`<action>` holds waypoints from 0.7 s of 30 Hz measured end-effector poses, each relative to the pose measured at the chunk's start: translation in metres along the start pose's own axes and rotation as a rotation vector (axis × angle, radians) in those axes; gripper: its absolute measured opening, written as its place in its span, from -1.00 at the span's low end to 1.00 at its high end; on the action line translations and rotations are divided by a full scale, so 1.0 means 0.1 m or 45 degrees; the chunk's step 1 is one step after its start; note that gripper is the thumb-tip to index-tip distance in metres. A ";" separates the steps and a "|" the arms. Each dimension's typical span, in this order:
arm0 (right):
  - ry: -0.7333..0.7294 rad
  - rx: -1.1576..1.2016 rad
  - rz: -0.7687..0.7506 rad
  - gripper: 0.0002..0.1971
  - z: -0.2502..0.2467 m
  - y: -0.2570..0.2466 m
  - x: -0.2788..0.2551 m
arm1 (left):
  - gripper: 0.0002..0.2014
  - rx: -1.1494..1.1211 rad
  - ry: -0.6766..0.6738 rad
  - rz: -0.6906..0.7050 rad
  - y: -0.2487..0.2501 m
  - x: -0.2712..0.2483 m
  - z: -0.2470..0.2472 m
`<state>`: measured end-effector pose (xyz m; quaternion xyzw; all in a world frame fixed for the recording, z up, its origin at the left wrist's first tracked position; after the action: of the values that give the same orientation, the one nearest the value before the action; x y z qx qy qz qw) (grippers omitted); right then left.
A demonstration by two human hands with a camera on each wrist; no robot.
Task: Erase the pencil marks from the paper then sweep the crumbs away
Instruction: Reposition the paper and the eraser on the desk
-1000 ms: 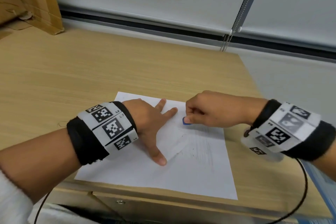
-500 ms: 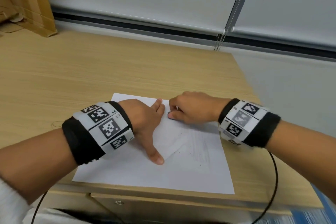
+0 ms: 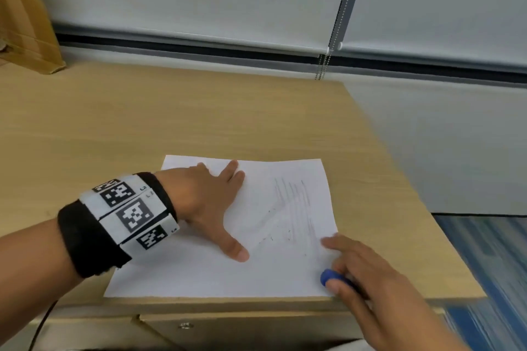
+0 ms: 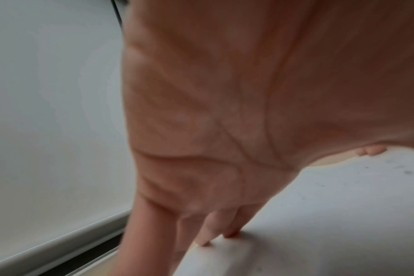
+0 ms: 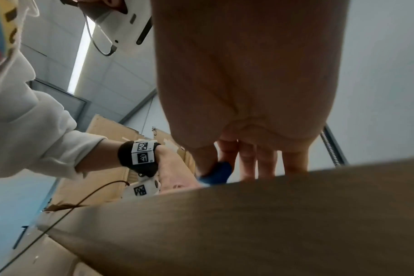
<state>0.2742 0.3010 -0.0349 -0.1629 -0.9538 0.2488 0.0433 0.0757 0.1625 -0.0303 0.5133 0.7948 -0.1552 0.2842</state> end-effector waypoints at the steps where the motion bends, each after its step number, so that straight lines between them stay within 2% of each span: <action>1: 0.068 0.009 -0.028 -0.72 0.04 0.03 -0.03 | 0.43 0.005 0.006 0.011 0.00 -0.02 0.02; 3: 0.184 0.001 -0.058 -0.75 0.06 0.05 -0.06 | 0.38 0.017 0.011 0.024 0.02 -0.08 0.06; 8: 0.340 0.001 -0.098 -0.61 0.05 0.03 -0.07 | 0.19 0.088 0.043 0.089 0.23 -0.16 0.10; 10: 0.370 0.000 -0.097 -0.61 0.05 0.03 -0.08 | 0.08 0.199 0.084 0.262 0.51 -0.15 0.08; 12: 0.386 -0.005 -0.095 -0.69 0.05 0.01 -0.08 | -0.03 0.273 0.108 0.517 0.86 -0.13 0.11; 14: 0.403 0.000 -0.087 -0.77 0.02 -0.01 -0.08 | -0.12 0.293 0.071 0.740 1.15 -0.13 0.20; 15: 0.417 0.005 -0.083 -0.78 0.02 -0.01 -0.09 | -0.16 0.283 0.036 0.790 1.21 -0.13 0.24; 17: 0.440 0.021 -0.074 -0.79 0.01 -0.02 -0.09 | -0.20 0.249 -0.002 0.741 1.14 -0.10 0.28; 21: 0.458 0.021 -0.078 -0.79 0.01 -0.02 -0.09 | -0.10 0.121 -0.074 0.273 0.53 -0.08 0.20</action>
<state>0.2816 0.2960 -0.0352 -0.1753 -0.9331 0.2218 0.2221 0.1318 0.1685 -0.0392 0.6036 0.7184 -0.1764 0.2974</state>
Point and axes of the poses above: each hand's wrist, its own x-axis towards the middle knuckle, its own z-axis out of the palm, y = z × x, the point moved 8 cm from there along x, towards the middle knuckle, and after that the axes turned 15 degrees about z, right-handed, at the moved point
